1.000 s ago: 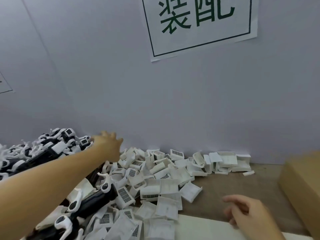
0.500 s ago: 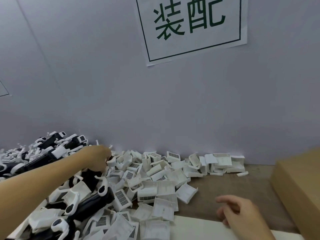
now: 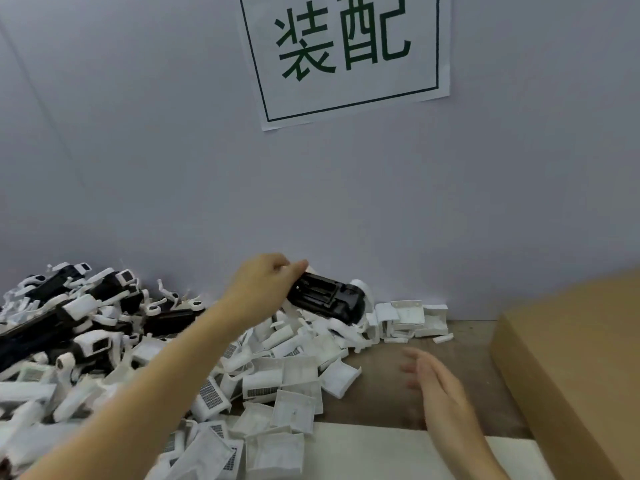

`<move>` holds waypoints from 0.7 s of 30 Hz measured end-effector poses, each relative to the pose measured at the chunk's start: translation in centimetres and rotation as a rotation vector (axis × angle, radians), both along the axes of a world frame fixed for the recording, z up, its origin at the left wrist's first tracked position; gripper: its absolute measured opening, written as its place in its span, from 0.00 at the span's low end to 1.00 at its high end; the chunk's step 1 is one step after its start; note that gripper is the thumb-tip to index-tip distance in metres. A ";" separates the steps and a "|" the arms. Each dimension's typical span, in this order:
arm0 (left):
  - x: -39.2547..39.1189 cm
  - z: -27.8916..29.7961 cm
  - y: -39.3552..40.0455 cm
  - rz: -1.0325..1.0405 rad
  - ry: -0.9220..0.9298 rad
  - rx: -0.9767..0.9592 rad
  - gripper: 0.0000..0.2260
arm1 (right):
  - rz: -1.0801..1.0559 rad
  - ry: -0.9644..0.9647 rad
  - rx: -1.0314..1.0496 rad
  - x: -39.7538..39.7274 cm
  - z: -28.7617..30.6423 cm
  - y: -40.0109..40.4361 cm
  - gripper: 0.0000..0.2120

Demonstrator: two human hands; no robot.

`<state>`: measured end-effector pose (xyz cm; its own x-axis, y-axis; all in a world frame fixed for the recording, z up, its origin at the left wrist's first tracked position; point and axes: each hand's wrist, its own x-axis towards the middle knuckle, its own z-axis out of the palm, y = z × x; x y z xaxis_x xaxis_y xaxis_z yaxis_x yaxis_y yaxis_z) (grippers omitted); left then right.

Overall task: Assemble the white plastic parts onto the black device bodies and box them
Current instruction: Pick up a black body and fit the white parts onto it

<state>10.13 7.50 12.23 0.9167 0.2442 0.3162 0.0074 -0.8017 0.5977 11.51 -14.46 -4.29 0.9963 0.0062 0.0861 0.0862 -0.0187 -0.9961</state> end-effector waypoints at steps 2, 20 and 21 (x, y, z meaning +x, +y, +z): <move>-0.6 -3.4 -3.4 -0.044 -0.100 -0.122 0.13 | 0.036 -0.009 0.139 -0.2 0.9 -0.1 0.14; -0.2 -14.2 -8.1 0.228 -0.227 -0.871 0.12 | 0.168 -0.312 -0.483 -0.5 -0.4 -0.6 0.19; -0.3 -14.1 -8.4 0.161 -0.240 -0.851 0.10 | 0.130 -0.273 -0.443 -0.4 -0.5 -0.7 0.13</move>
<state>9.82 -0.95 -1.88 0.7836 0.6033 0.1484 -0.1205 -0.0867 0.9889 11.09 -15.12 -4.77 0.9267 0.2223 0.3030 0.3704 -0.4040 -0.8364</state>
